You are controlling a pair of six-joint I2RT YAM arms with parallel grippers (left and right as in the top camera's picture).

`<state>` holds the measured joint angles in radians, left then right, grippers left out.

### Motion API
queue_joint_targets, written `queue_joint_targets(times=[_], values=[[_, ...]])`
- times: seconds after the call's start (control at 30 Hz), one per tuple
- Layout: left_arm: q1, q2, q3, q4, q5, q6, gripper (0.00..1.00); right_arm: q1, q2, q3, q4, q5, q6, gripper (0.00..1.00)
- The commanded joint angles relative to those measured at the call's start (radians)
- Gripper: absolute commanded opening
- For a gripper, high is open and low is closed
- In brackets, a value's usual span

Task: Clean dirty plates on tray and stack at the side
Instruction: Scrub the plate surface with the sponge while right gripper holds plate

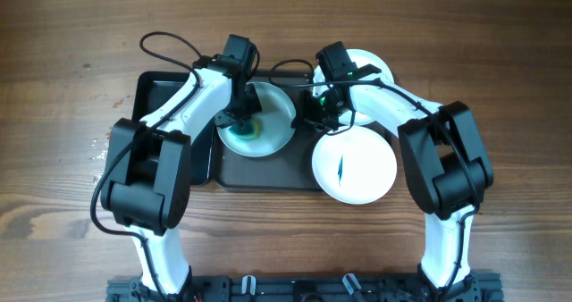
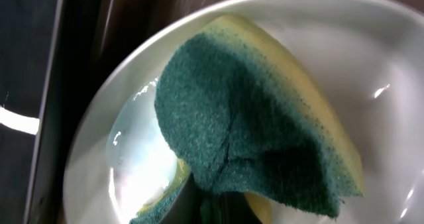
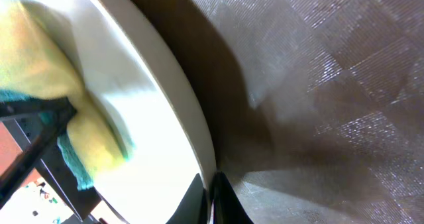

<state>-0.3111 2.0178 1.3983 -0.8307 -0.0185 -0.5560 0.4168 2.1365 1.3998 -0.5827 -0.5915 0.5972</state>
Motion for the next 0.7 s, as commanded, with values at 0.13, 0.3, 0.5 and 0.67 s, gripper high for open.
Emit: queue_joint_targets(times=[0.13,0.3,0.5,0.67], values=[[0.006,0.027,-0.011,-0.035,0.310,0.128,0.04,0.005,0.049,-0.007,-0.005,0.003,0.005,0.04],[-0.011,0.027,-0.011,0.069,0.322,0.130,0.04,0.005,0.049,-0.007,-0.006,0.003,0.005,0.04],[-0.010,0.027,-0.011,0.129,-0.125,0.033,0.04,0.005,0.049,-0.007,-0.006,0.004,0.005,0.04],[-0.023,0.027,-0.011,0.062,-0.143,0.013,0.04,0.005,0.049,-0.007,-0.006,0.007,0.005,0.04]])
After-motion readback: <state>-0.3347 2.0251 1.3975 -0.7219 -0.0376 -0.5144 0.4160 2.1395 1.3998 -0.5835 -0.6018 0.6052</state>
